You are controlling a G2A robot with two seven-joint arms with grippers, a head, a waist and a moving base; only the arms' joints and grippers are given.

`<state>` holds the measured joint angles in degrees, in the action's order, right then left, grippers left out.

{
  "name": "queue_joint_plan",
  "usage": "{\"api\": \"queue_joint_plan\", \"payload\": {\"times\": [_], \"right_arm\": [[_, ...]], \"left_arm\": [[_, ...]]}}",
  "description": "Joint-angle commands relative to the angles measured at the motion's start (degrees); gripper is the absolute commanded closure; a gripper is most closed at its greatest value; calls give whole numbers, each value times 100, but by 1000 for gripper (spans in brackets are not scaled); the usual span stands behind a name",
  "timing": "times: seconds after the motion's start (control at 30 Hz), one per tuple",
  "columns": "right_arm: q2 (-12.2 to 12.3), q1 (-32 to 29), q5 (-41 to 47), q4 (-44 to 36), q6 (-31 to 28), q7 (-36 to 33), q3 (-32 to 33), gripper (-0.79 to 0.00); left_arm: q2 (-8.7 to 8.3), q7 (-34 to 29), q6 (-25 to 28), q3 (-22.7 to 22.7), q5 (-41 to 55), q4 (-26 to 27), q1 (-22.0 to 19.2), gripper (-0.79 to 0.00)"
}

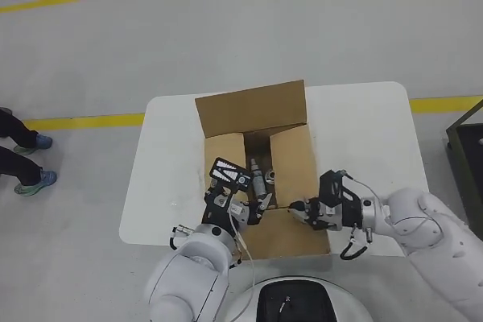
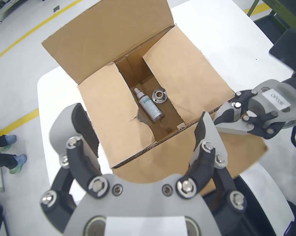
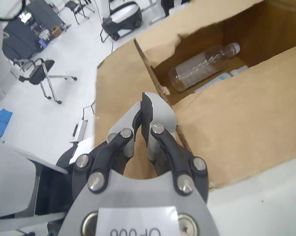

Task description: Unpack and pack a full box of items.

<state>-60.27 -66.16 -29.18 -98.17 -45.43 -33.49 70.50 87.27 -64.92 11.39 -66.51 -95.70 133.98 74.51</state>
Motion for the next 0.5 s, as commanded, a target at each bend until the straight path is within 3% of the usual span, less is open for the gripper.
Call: {"api": "queue_joint_plan", "payload": {"times": [0.0,0.23,0.33,0.47], "right_arm": [[11,-76,4,-52,226,493,298,0],[26,-562,-850,72,1763,1827,1152,0],[-7,-664,-1109,278,2211,2058,1058,0],[-65,-585,-1357,618,2341,2068,682,0]], "left_arm": [[0,-1,0,0,1,1,0,-785],[0,-1,0,0,1,1,0,-785],[0,-1,0,0,1,1,0,-785],[0,-1,0,0,1,1,0,-785]]}}
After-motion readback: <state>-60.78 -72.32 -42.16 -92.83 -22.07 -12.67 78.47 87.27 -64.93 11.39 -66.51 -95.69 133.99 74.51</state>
